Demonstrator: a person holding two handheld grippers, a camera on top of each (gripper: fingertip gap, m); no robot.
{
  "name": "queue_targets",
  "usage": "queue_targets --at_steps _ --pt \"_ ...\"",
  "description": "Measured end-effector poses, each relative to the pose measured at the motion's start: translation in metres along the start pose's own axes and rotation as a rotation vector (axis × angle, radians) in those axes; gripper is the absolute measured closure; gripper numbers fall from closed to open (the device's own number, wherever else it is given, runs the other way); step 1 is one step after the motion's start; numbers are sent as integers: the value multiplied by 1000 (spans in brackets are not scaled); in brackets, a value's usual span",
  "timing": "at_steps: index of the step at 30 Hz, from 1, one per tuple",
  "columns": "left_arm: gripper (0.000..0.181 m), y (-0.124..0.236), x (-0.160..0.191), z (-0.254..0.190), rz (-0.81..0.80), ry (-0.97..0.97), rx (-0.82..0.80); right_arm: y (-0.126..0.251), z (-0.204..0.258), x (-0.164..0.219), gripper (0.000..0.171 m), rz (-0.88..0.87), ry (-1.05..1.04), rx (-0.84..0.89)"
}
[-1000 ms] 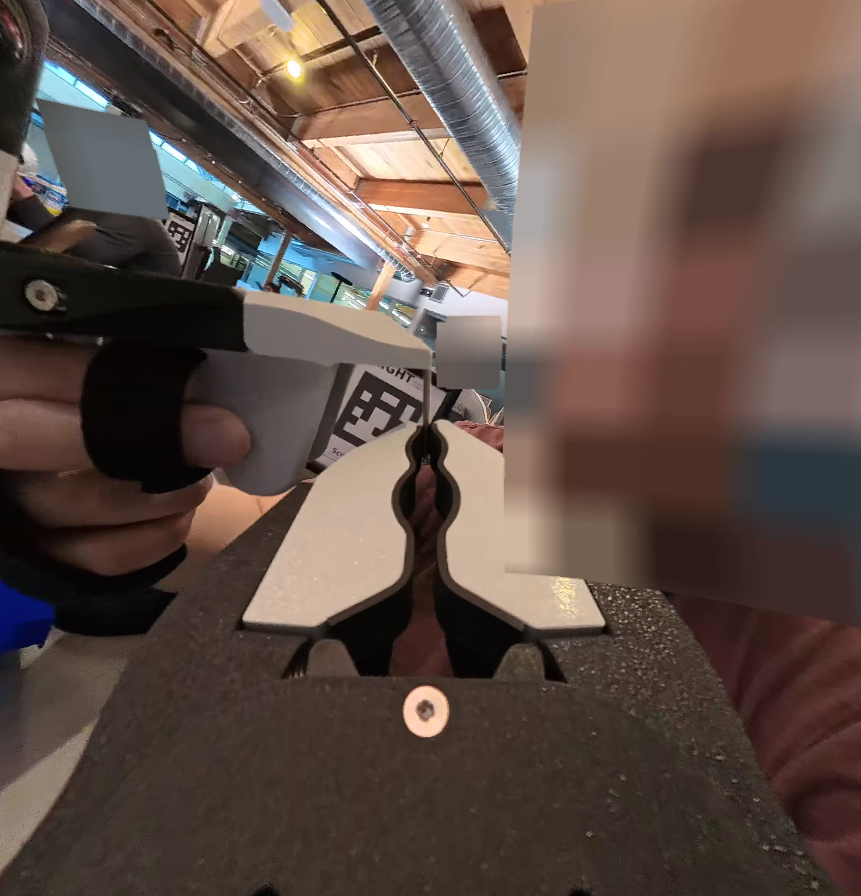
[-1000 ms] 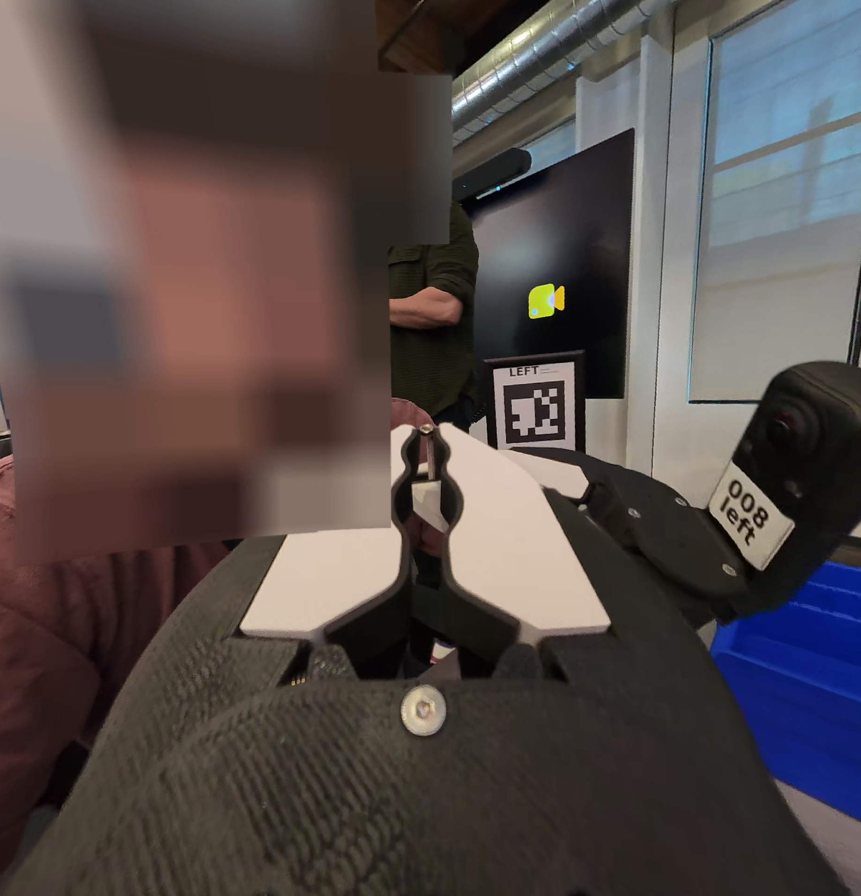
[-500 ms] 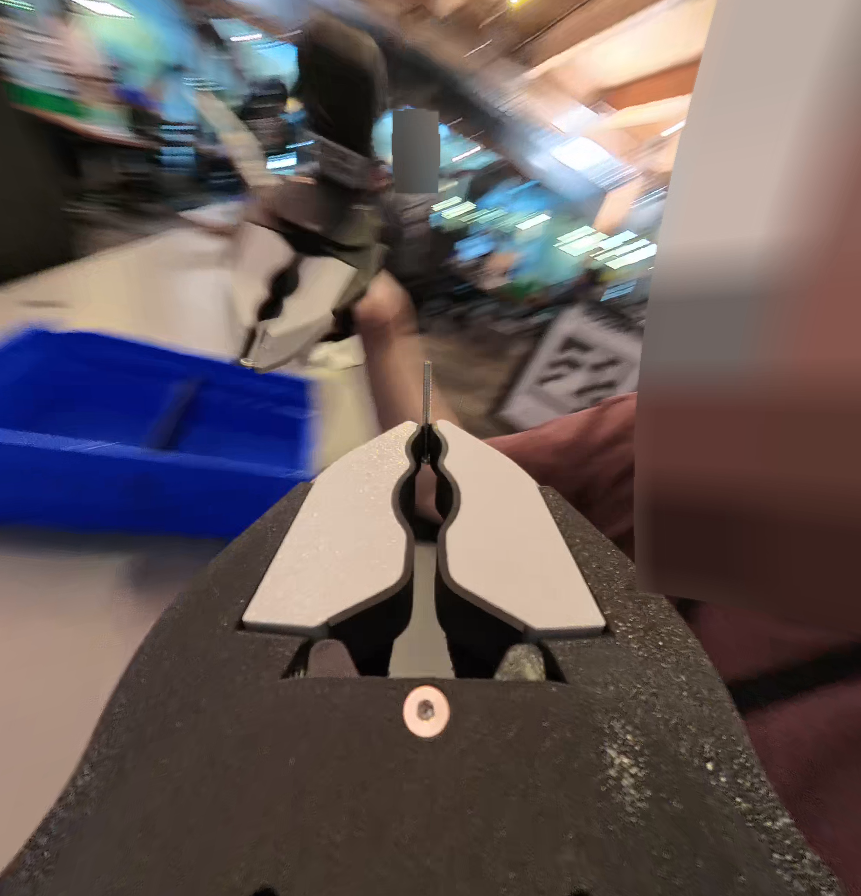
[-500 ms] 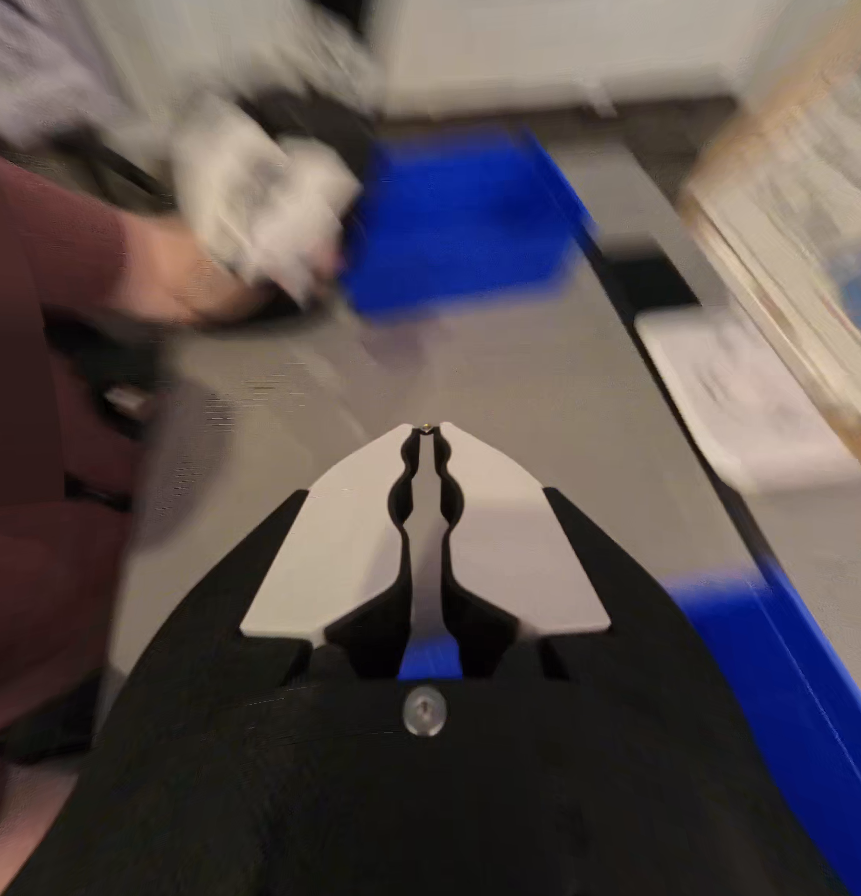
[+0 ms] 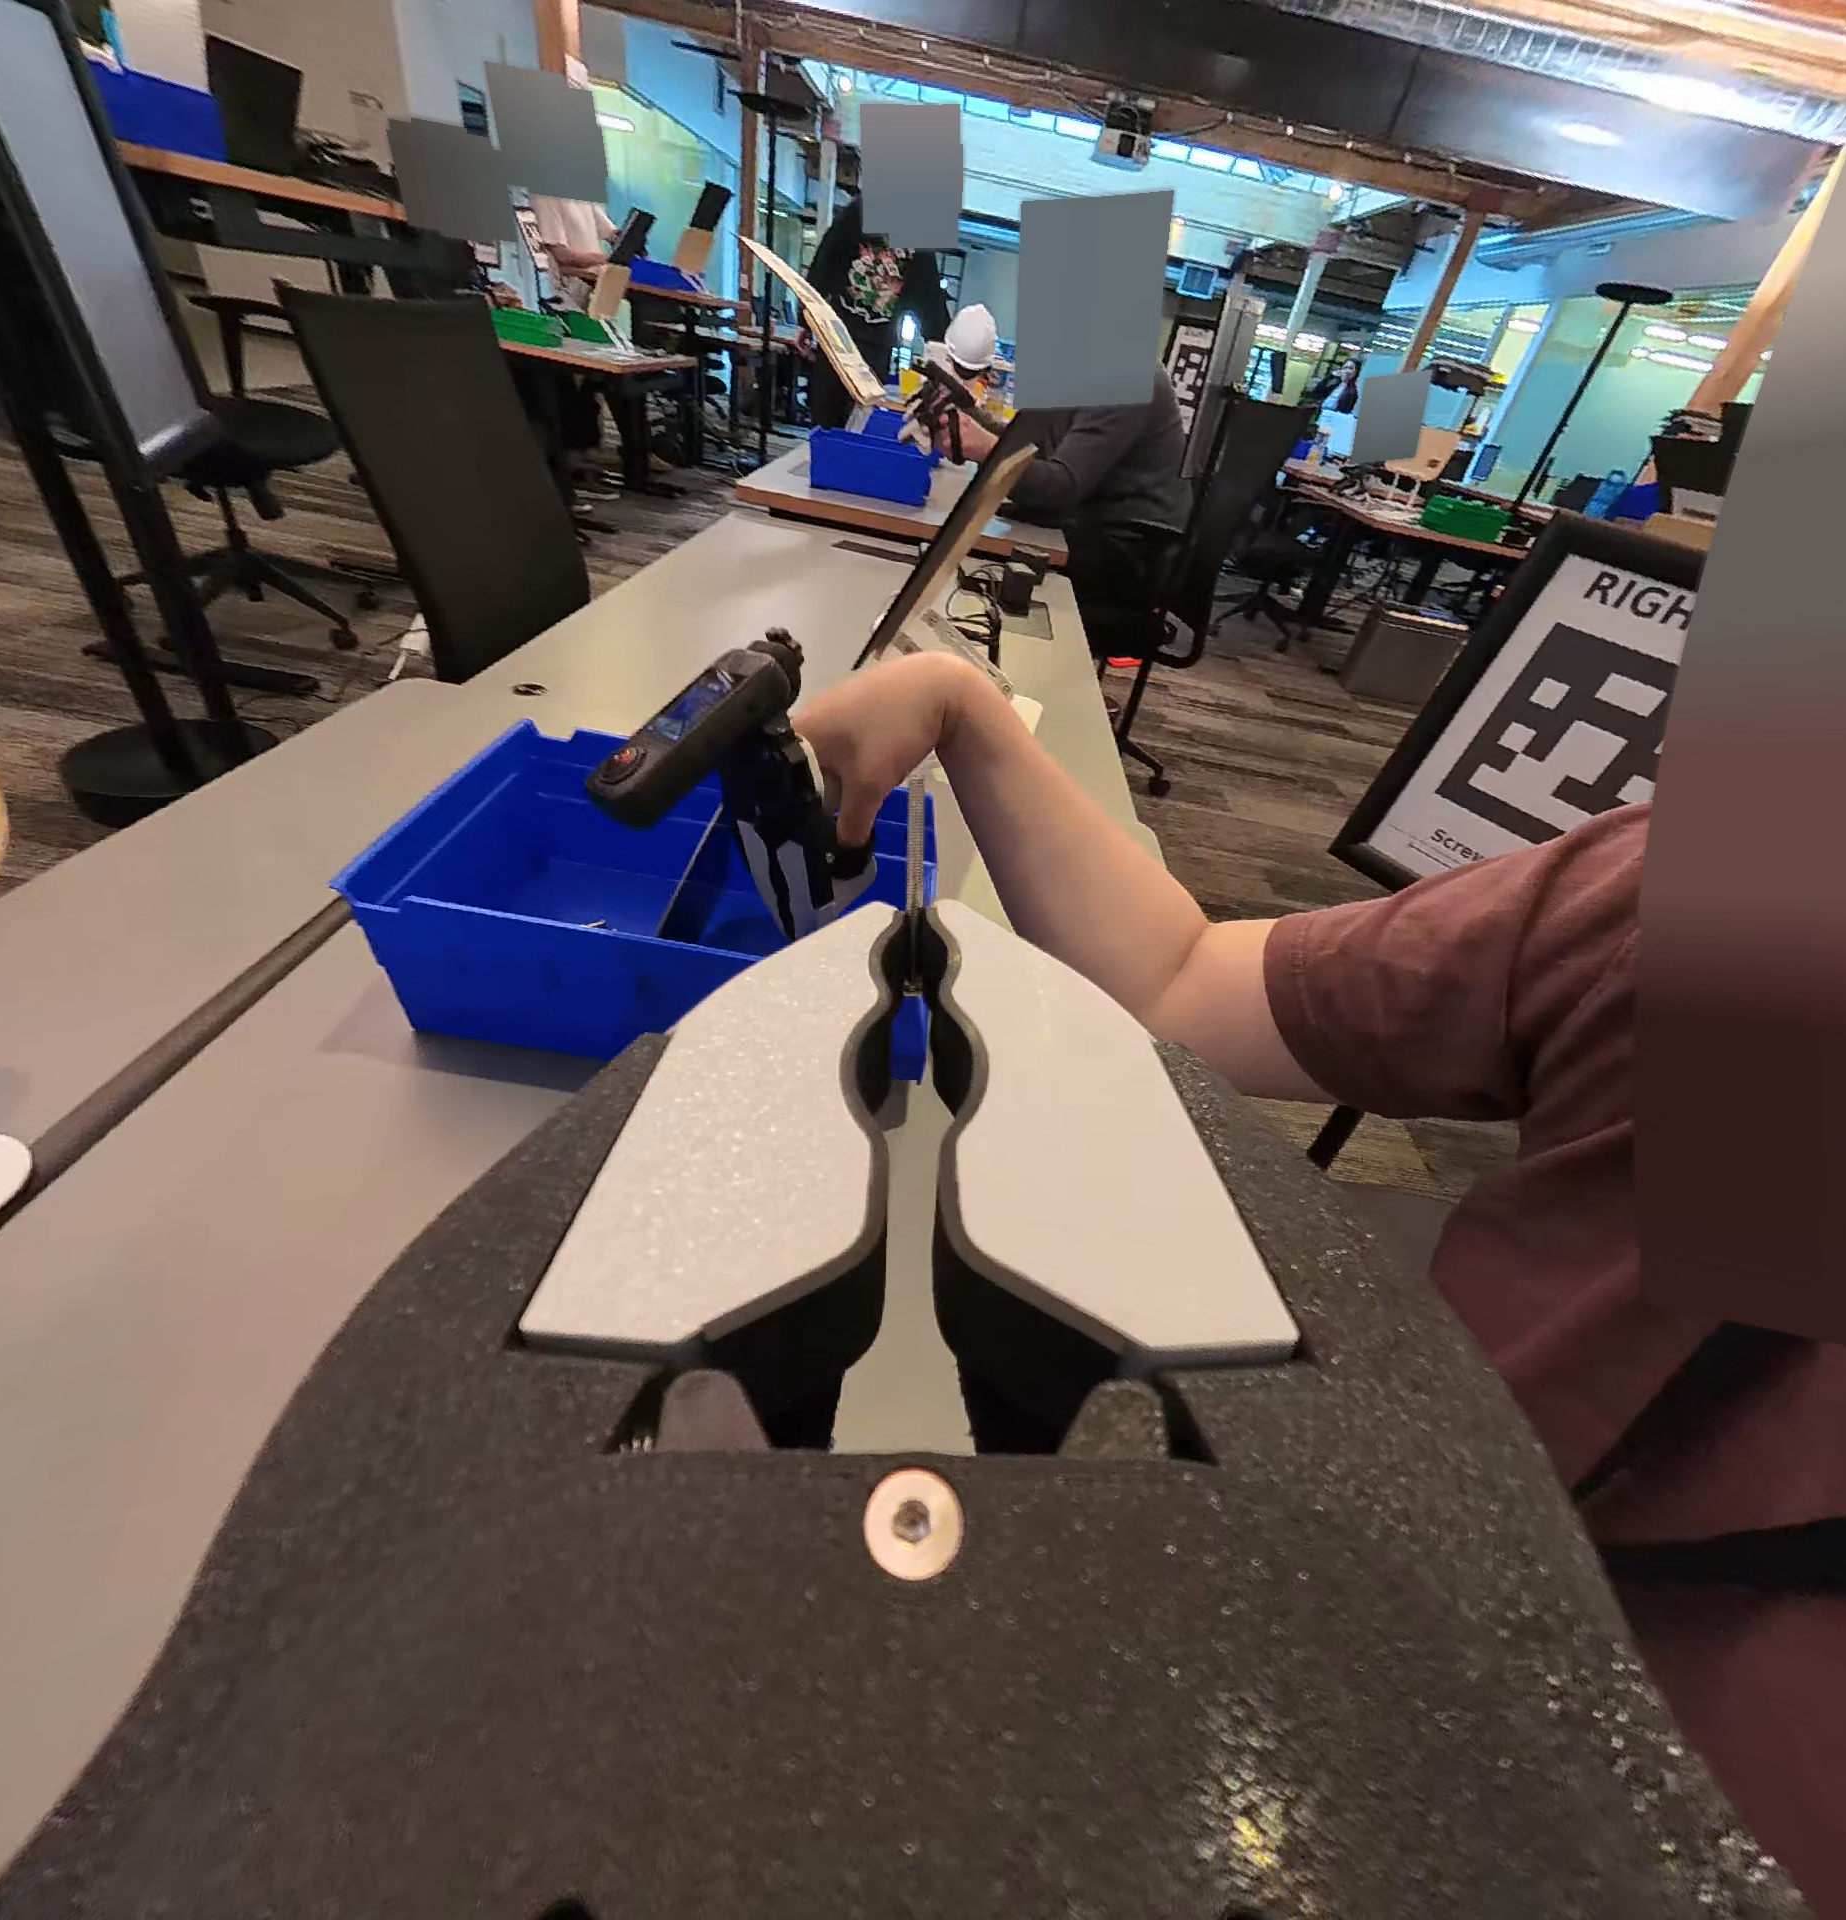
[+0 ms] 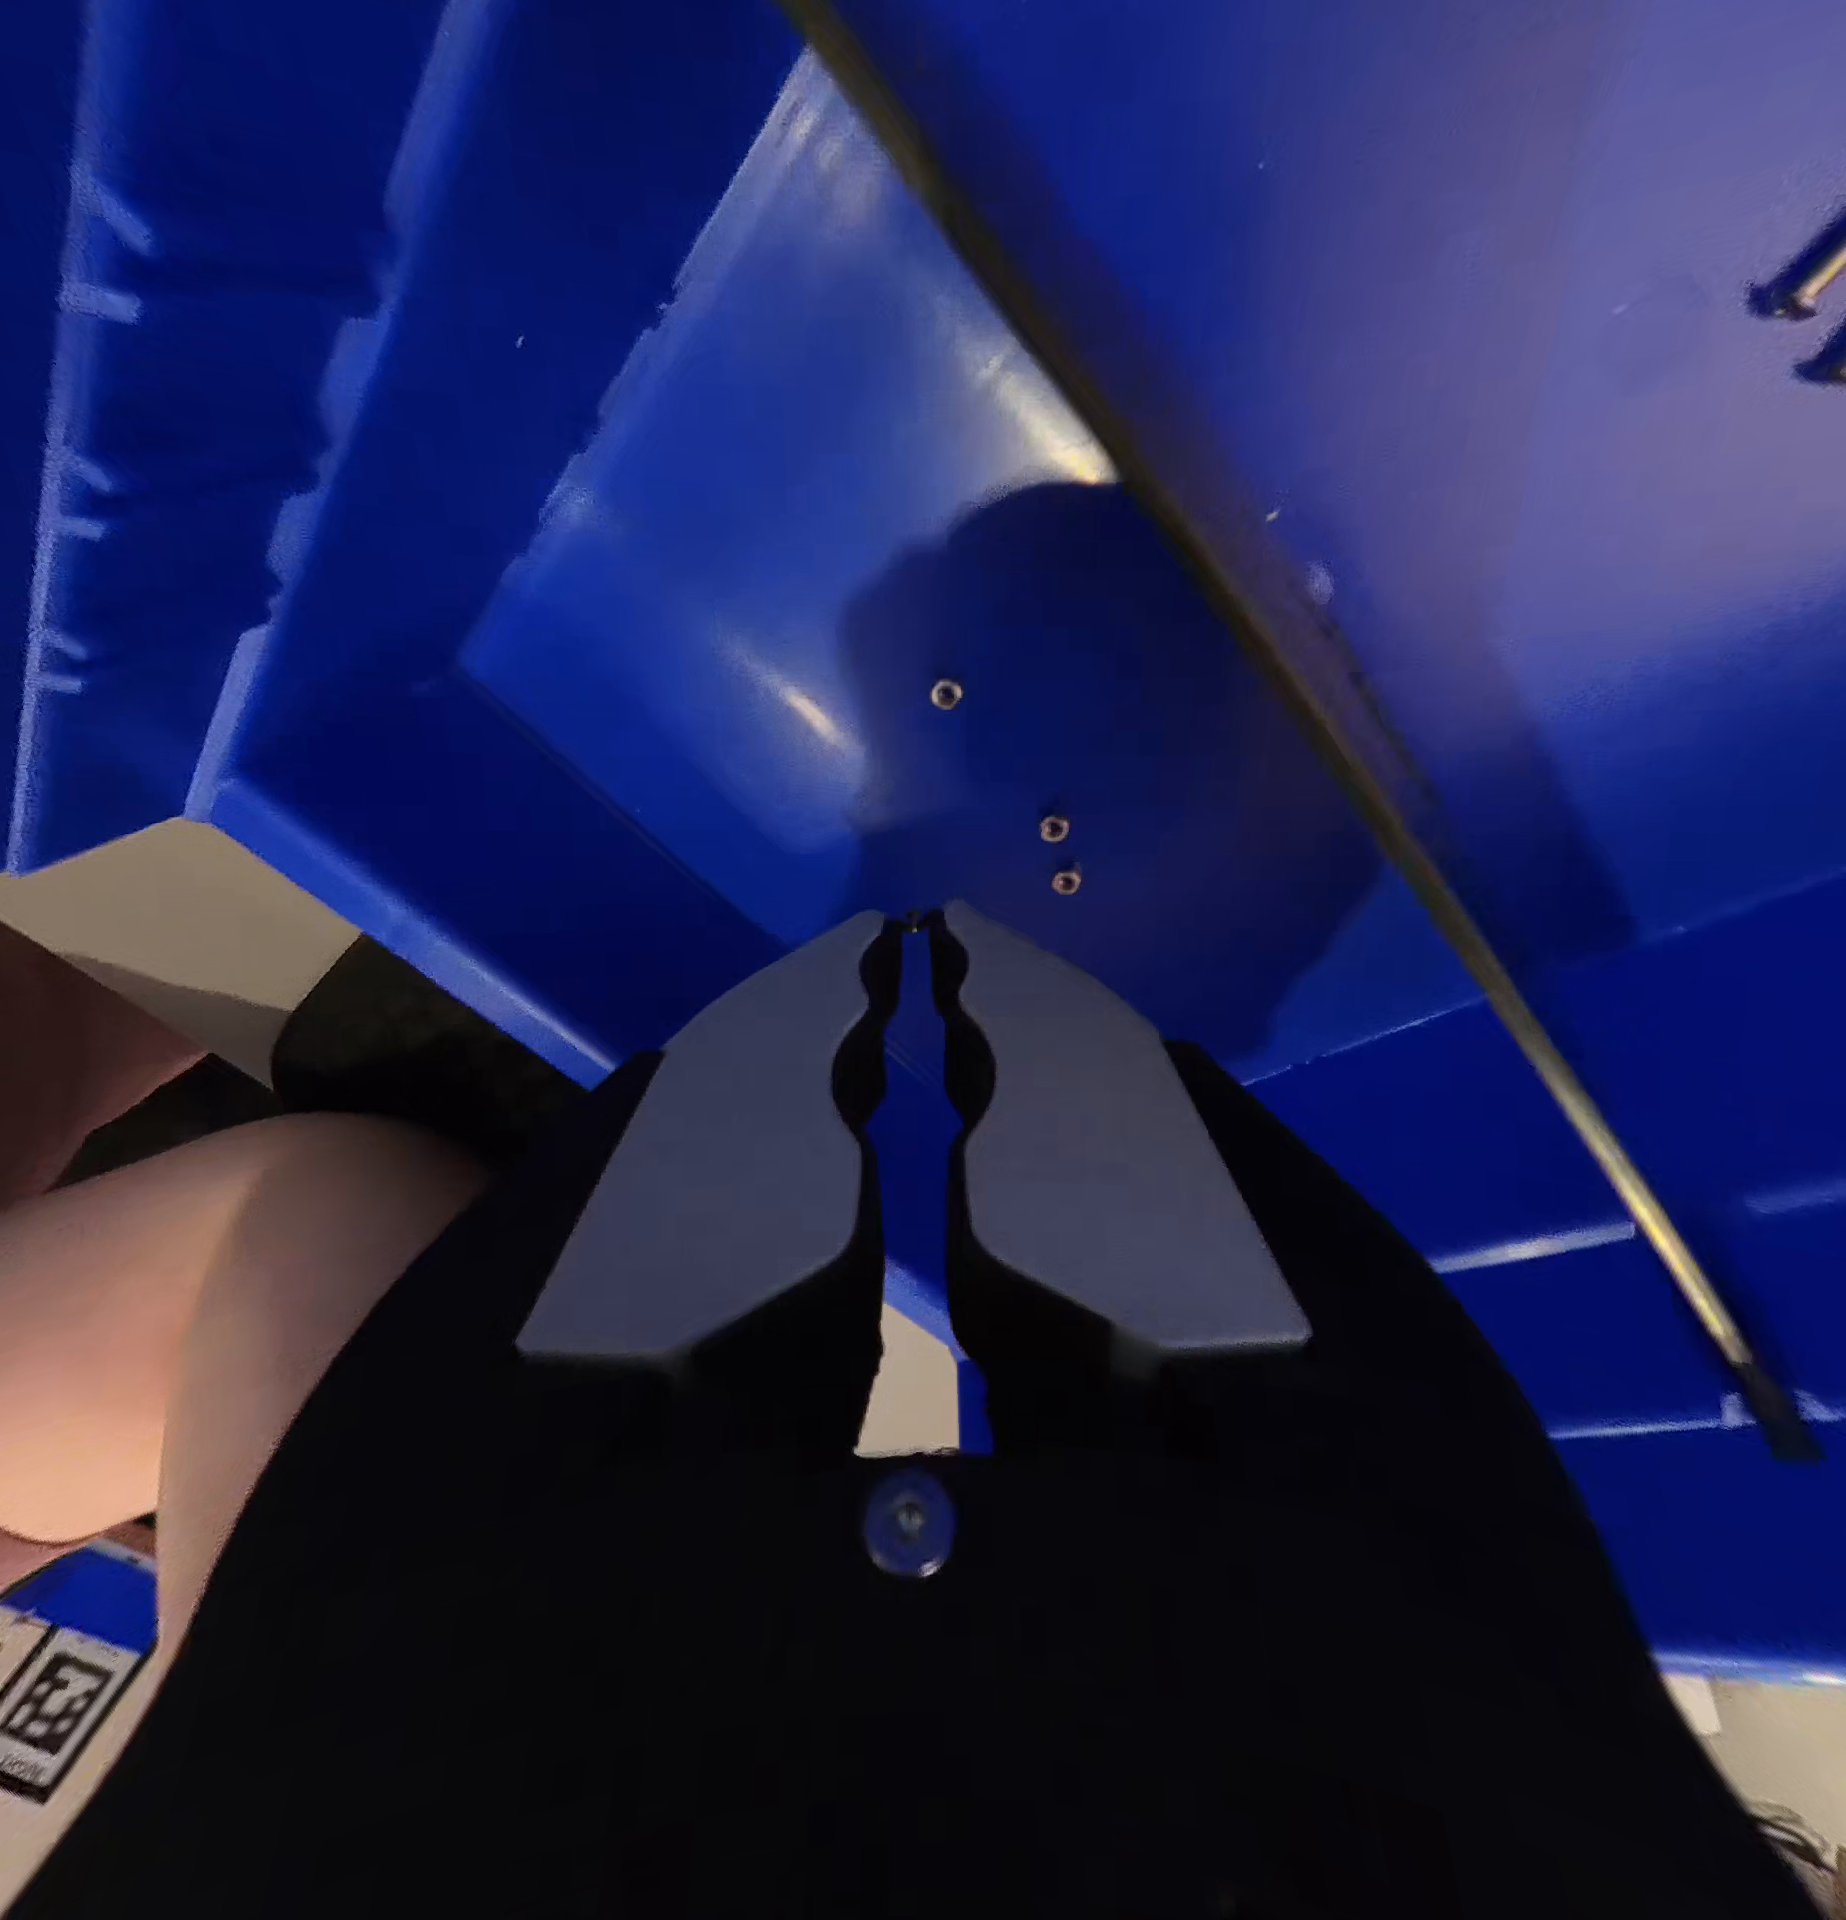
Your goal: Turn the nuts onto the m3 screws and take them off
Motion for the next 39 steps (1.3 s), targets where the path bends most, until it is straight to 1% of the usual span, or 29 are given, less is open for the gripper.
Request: queue_targets --at_steps 2,6,8,10,12,14,15,17,19,20,22,23,24,25,27,32,39 --pt "180 2 -1 0 -5 -4 -8 -1 -3 -2 164 -14 -16 -12" --pt "179 8 -3 -1 -17 -11 -26 2 -3 3 153 -63 -29 -38" --pt "180 10 -5 -1 -24 -15 -37 12 1 9 149 -119 -18 -16" --pt "180 13 -6 0 -37 -19 -62 32 11 19 149 -227 21 39" --pt "179 15 -6 1 -53 -17 -82 58 30 30 149 -405 119 129" --pt "179 15 -6 2 -75 -14 -100 90 55 38 145 -648 245 259" --pt "180 15 -5 4 -86 -15 -114 106 69 39 144 -789 314 288" --pt "179 12 -3 7 -96 -12 -135 137 97 36 139 -1076 434 294" --pt "179 7 -1 9 -94 -6 -136 164 124 29 139 -1367 508 224" --pt "179 5 0 9 -98 -3 -137 173 136 23 139 -1512 535 140" --pt "179 2 2 10 -107 -1 -139 181 155 10 140 -1756 568 -100" --pt "179 1 3 10 -111 1 -138 178 162 1 146 -1824 585 -216" --pt "179 0 4 11 -112 4 -137 174 168 -9 152 -1847 613 -306" --pt "179 -1 4 11 -110 6 -135 170 174 -20 152 -1835 637 -371" --pt "179 -2 5 11 -110 6 -133 161 186 -40 150 -1764 684 -435" --pt "179 -4 5 10 -107 6 -120 142 202 -72 149 -1649 681 -434" --pt "179 -5 5 7 -97 -6 -118 135 206 -81 157 -1612 701 -522"
Point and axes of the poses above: each gripper's, where its closed fingertips meet, y back along the fingers, x out of its underside, z = x × y across the jaws, the point moved 10 cm from there along y, back along the fingers, and after that the axes turned 9 degrees about z, right-handed, at the moved point
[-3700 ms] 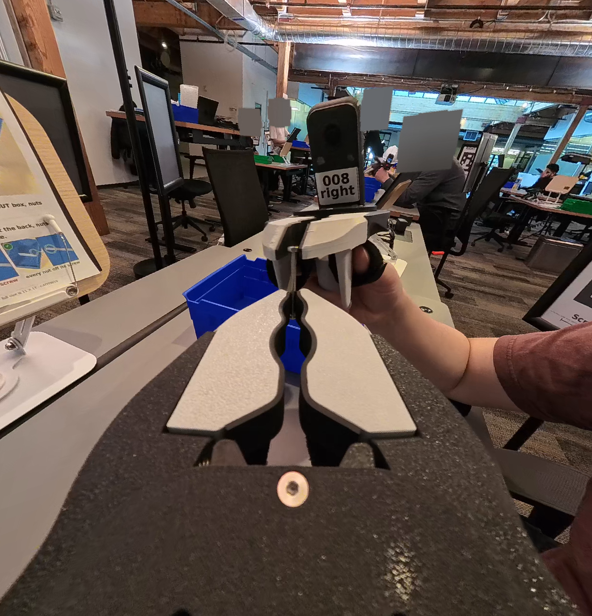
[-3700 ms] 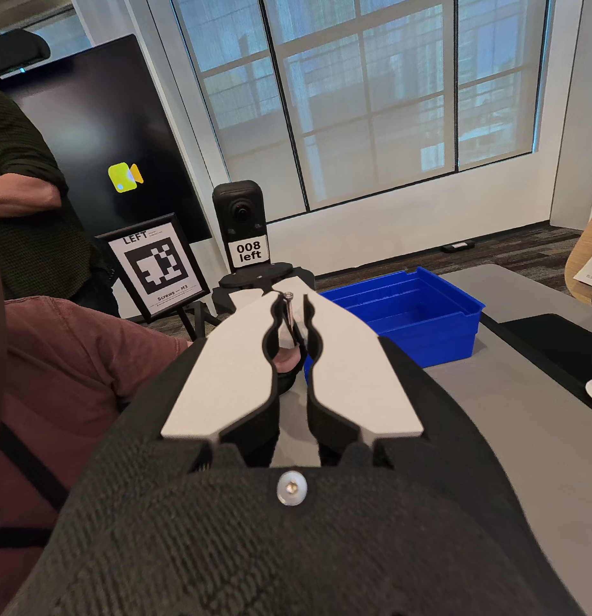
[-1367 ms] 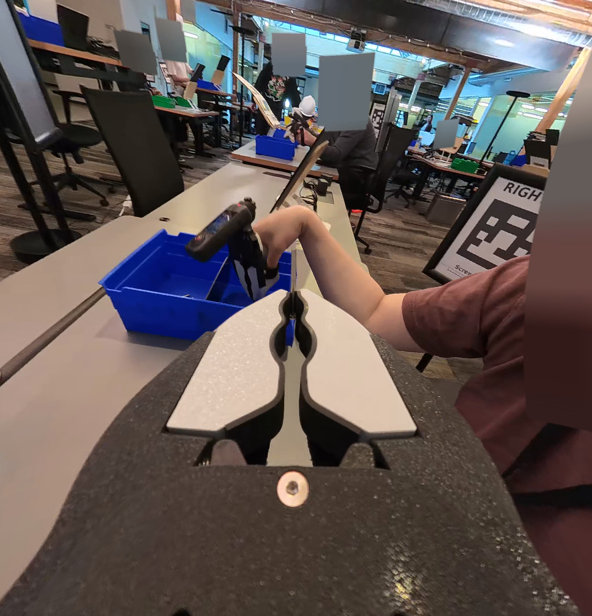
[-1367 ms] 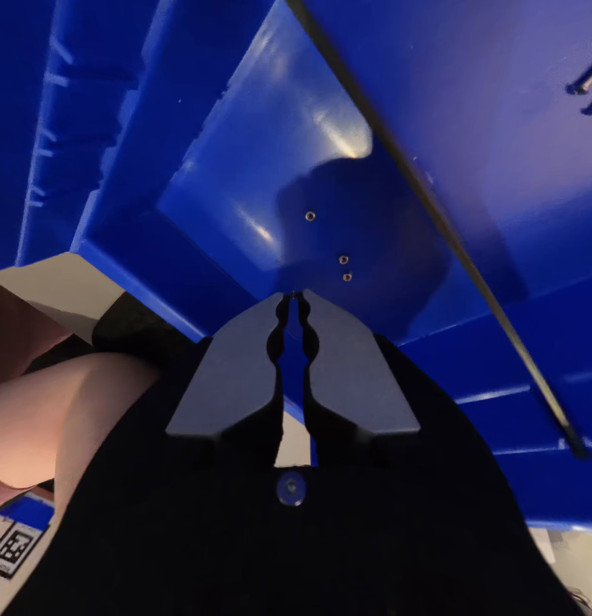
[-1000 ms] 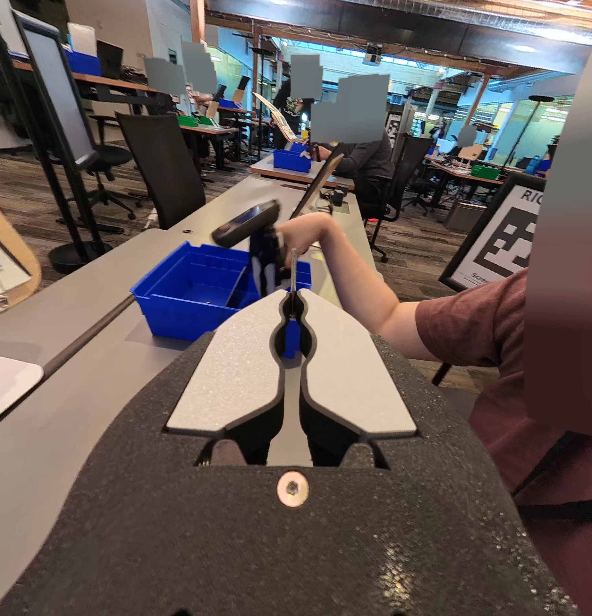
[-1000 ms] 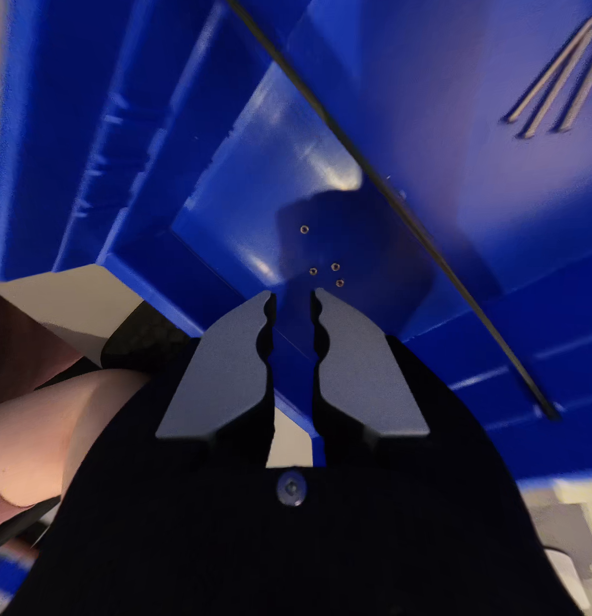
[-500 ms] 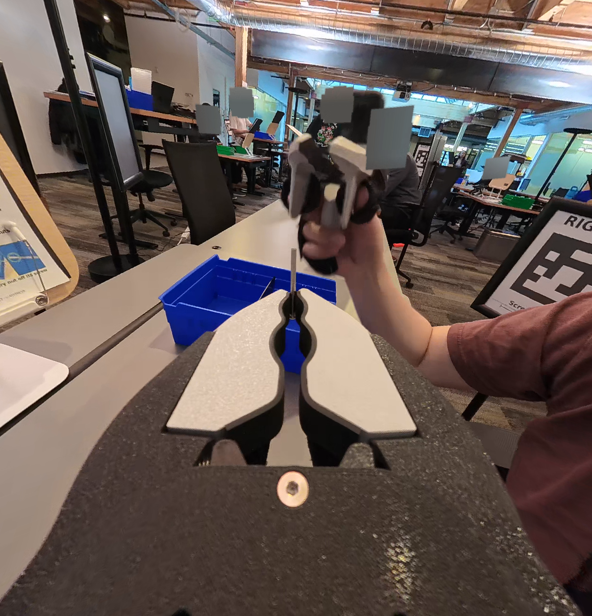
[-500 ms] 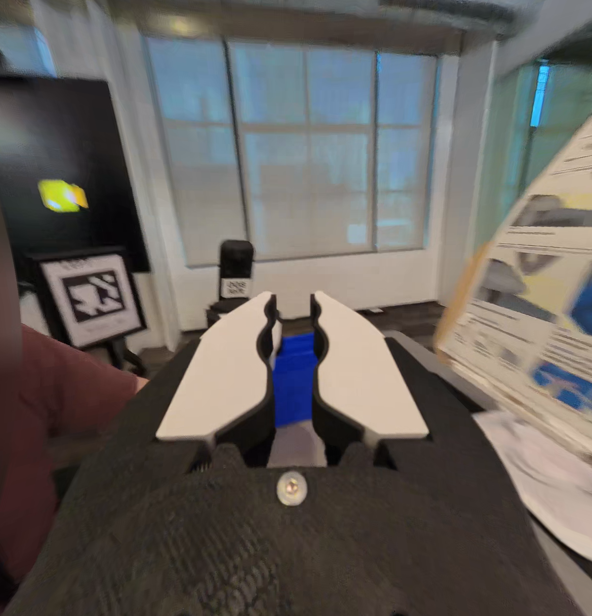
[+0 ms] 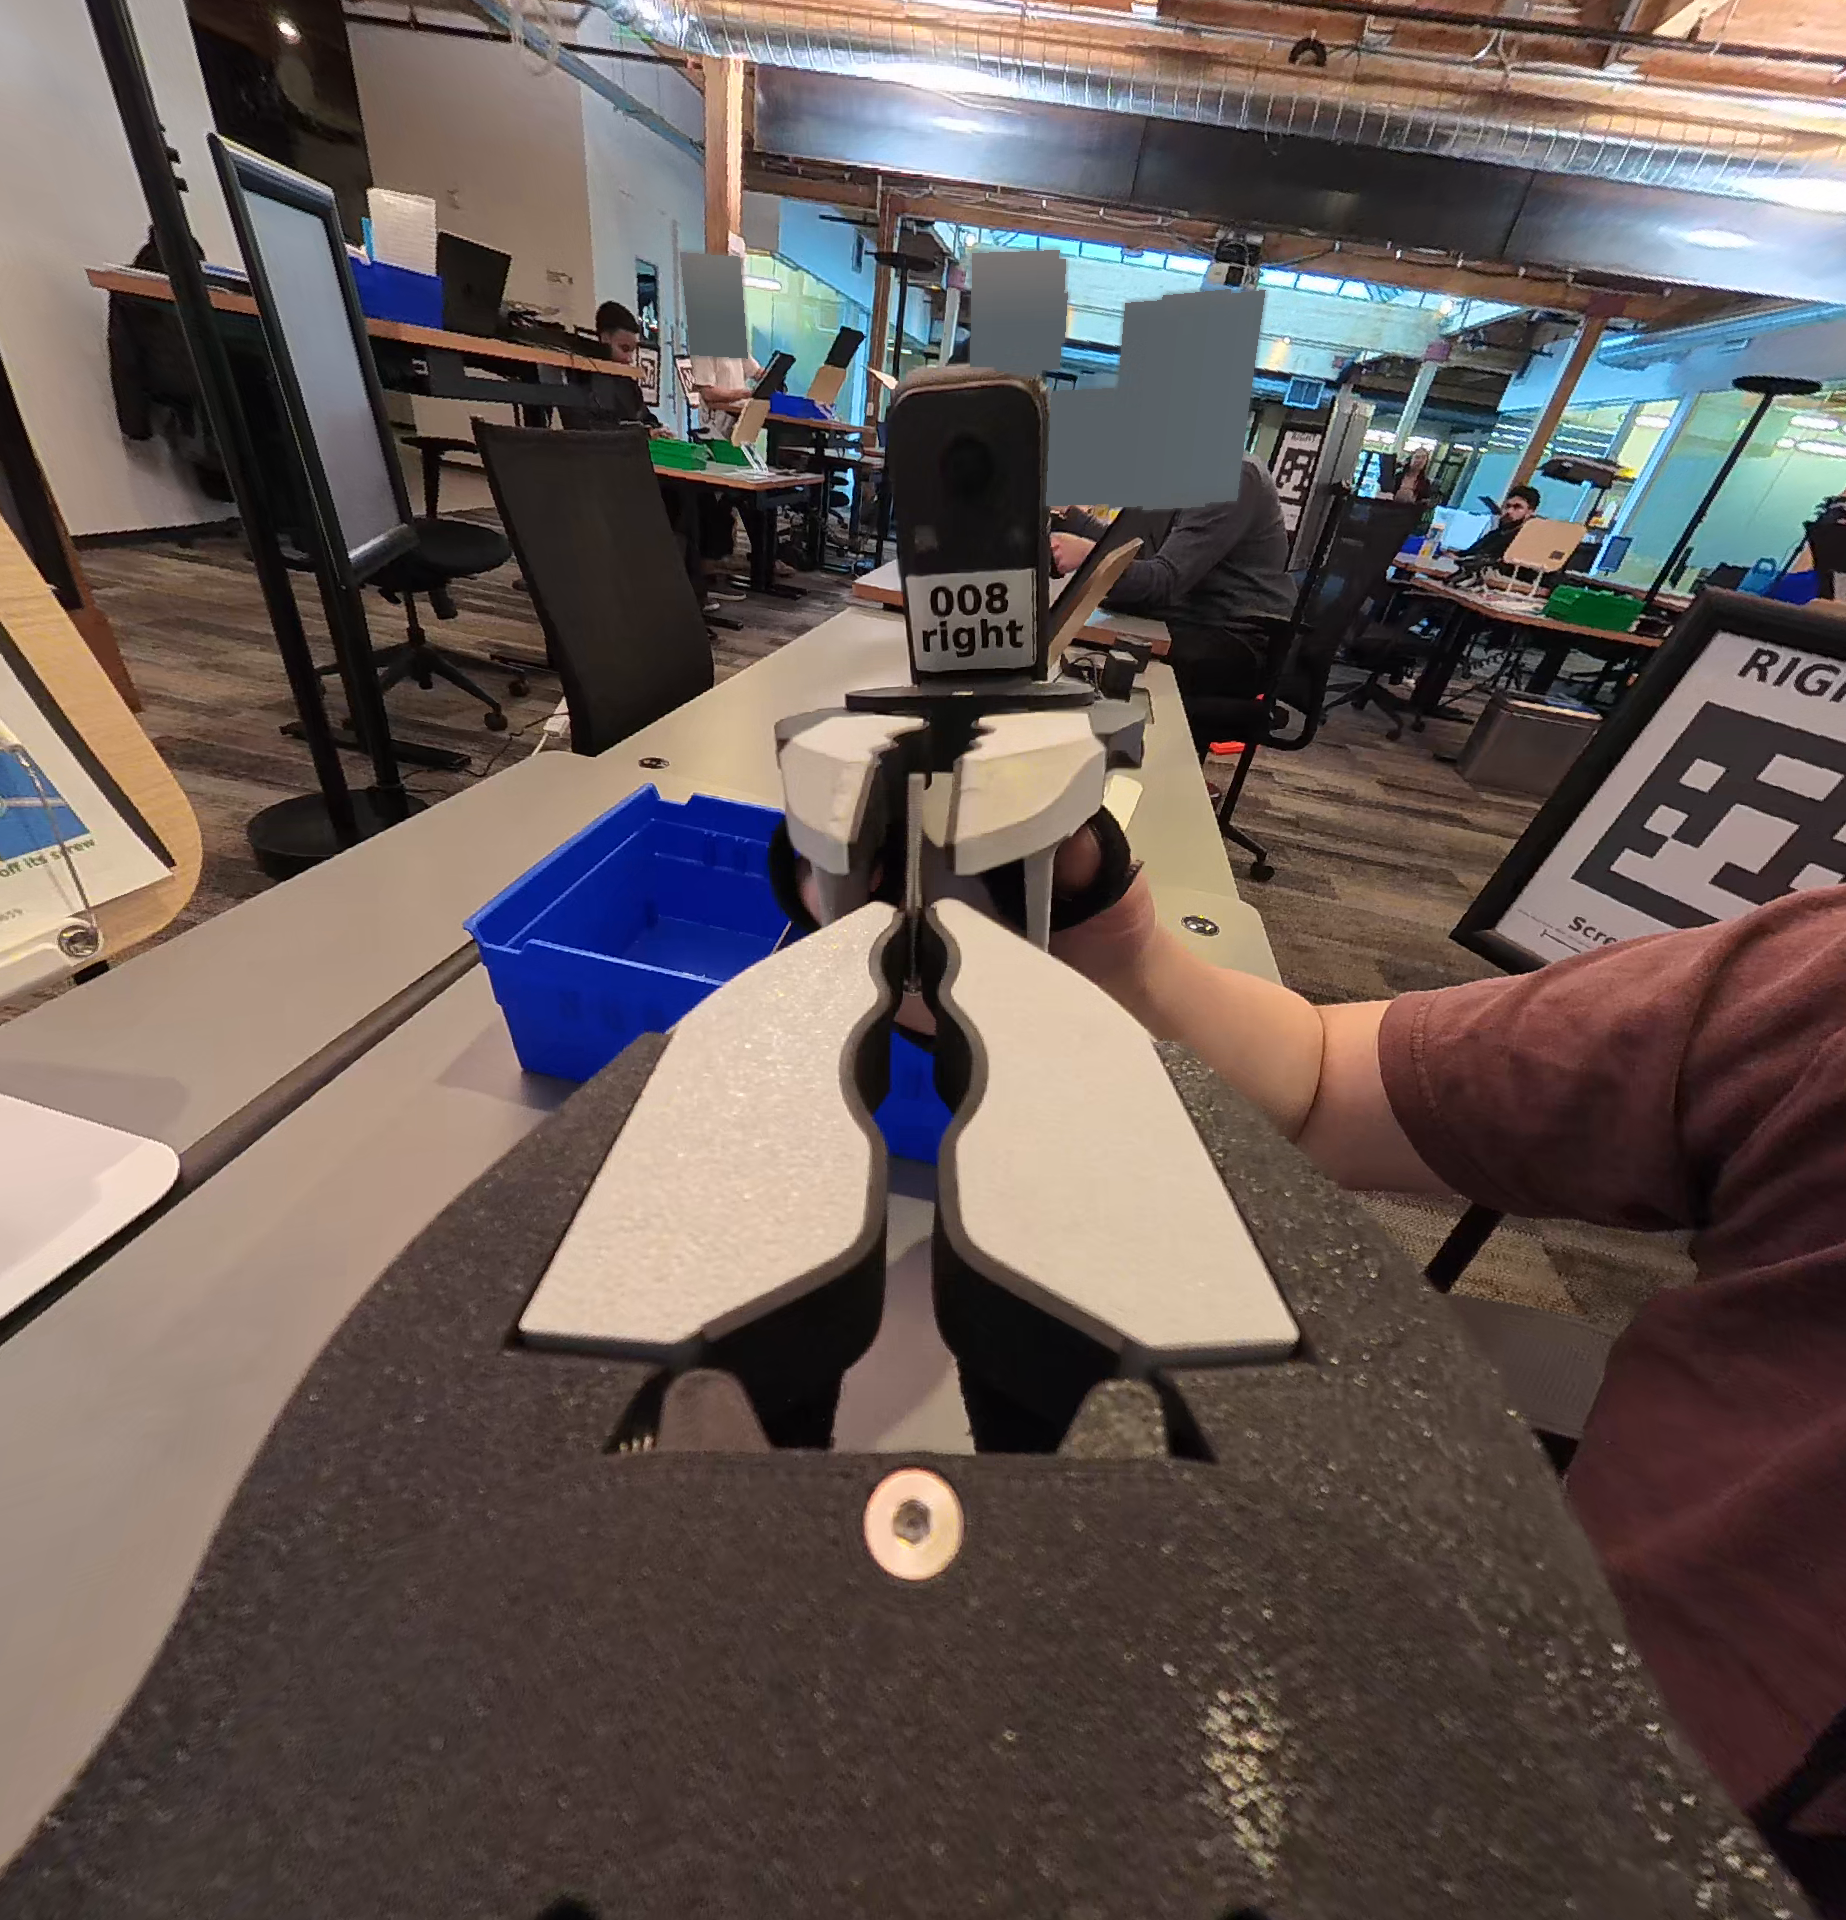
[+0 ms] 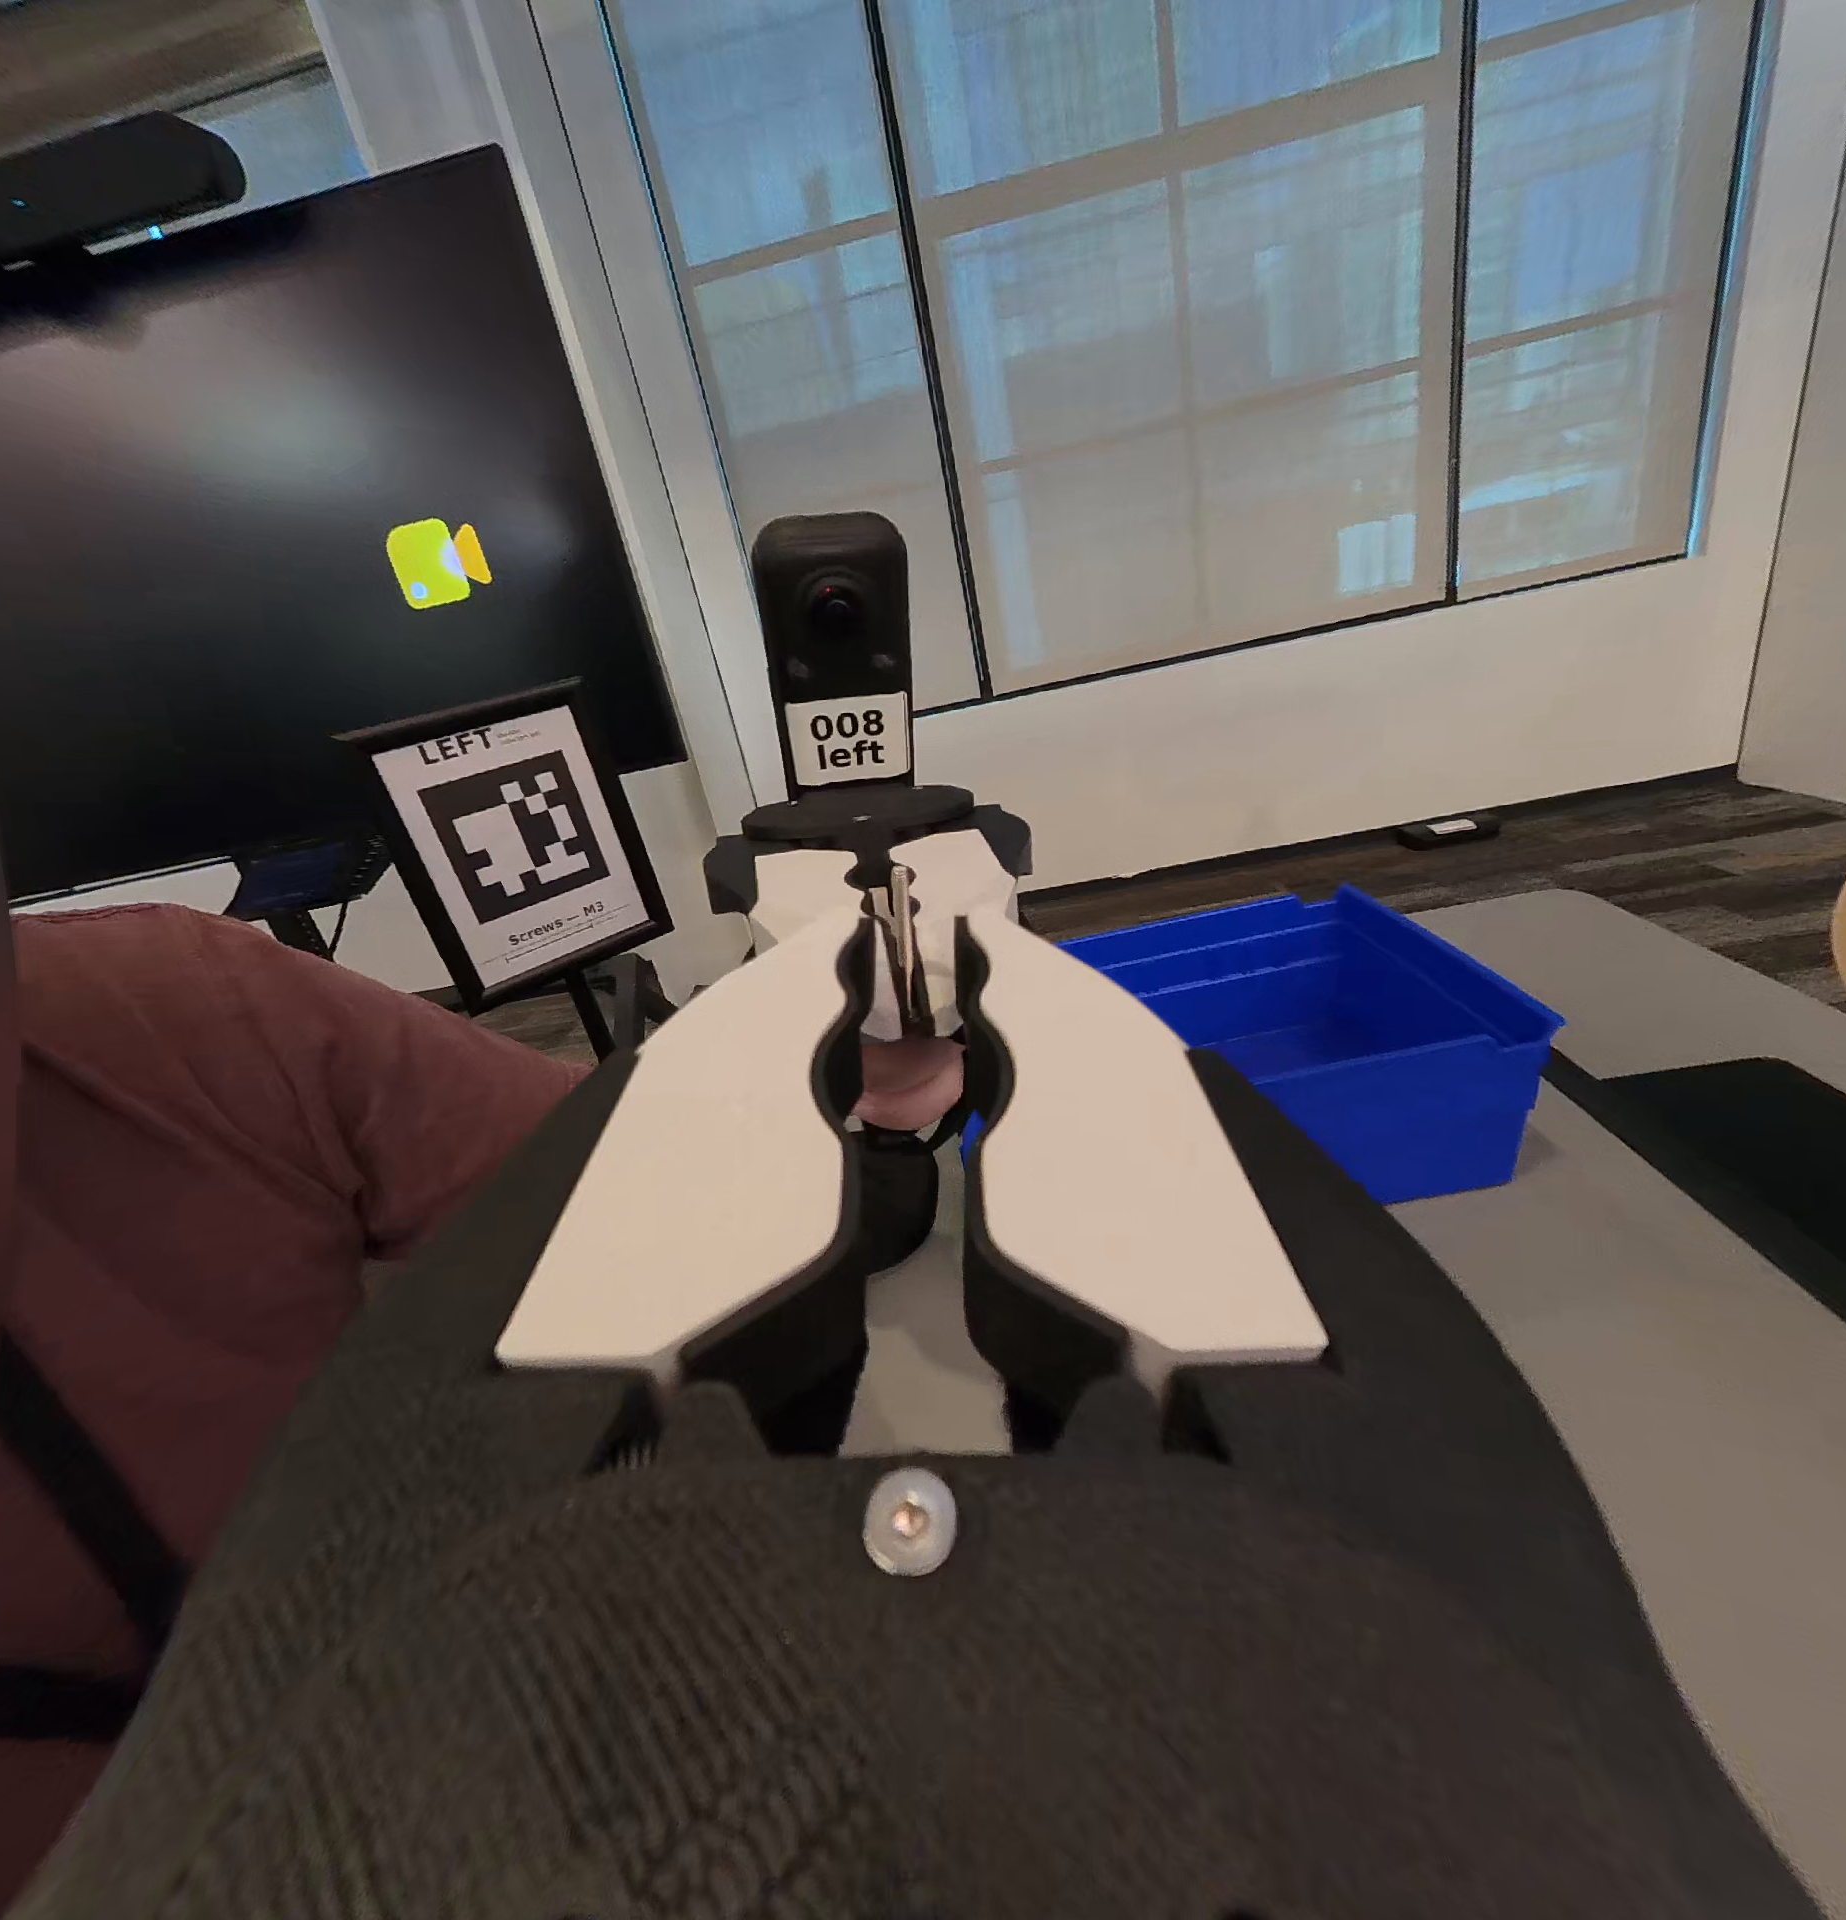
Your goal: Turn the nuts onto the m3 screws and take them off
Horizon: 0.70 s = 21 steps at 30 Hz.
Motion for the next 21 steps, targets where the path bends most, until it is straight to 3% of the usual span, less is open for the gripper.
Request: queue_targets --at_steps 6,13,21 --pt "179 -3 1 -2 22 -12 1 -5 -1 5 168 -3 -31 -56" --pt "178 -4 2 0 26 0 15 -3 -4 6 169 2 -34 -71" --pt "153 -7 6 7 79 24 -49 14 -18 1 168 19 -63 -26"
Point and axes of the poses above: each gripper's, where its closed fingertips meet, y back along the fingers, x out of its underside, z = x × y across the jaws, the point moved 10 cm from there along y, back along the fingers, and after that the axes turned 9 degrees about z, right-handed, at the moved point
